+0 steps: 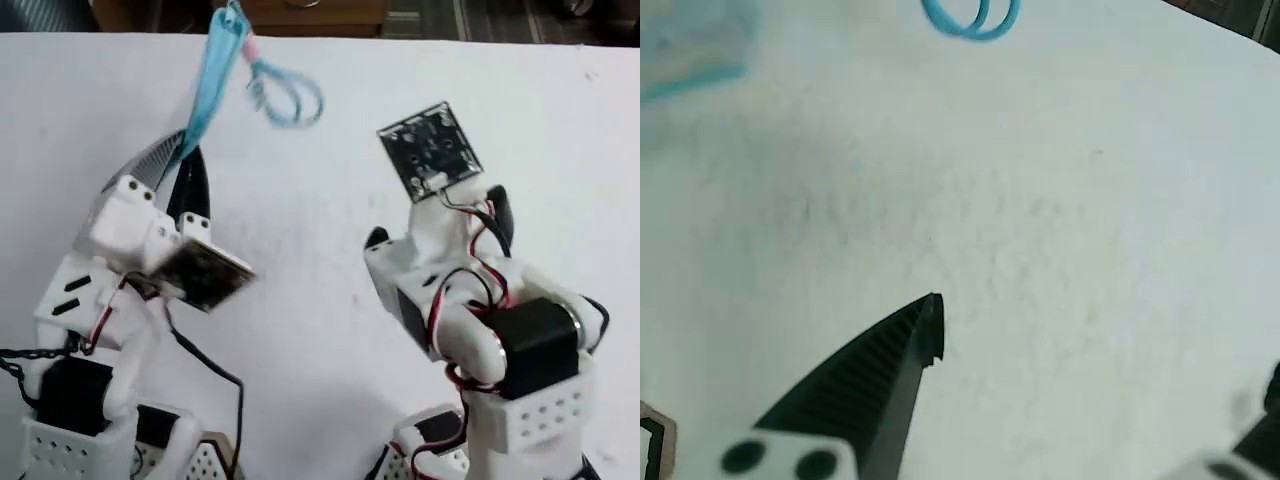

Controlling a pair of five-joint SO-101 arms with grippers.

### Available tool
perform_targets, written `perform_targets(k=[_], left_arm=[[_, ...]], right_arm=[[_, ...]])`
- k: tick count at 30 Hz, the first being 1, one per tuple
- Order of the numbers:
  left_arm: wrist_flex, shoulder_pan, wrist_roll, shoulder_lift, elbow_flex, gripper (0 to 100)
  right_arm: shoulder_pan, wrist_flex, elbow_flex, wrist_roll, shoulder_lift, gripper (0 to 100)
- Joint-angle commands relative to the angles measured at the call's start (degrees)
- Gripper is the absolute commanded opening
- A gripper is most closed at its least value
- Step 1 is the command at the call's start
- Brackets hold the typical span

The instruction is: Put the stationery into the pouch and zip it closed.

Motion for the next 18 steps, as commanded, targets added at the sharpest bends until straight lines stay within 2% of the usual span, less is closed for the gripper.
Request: perform_targets(k=[1,5,9,13,18], left_arm=[[-1.9,0.8,-11.5,3.7,2.3,2],[-2.2,2.5,-15.3,9.5,6.2,2],[-2.3,5.0,-15.6,16.0,6.8,2],[-2.8,5.2,-26.5,27.0,6.3,2],[-11.4,2.4,-29.1,42.5,3.4,2]], right_arm=[[2.0,0.0,1.1,-0.5,-1.4,47.1],[2.2,0.0,1.5,-0.5,-1.4,47.1],[2.2,0.0,1.5,-0.5,-1.4,47.1],[2.2,0.0,1.4,-0.5,-1.4,47.1],[2.2,0.0,1.1,-0.5,-1.3,47.1]])
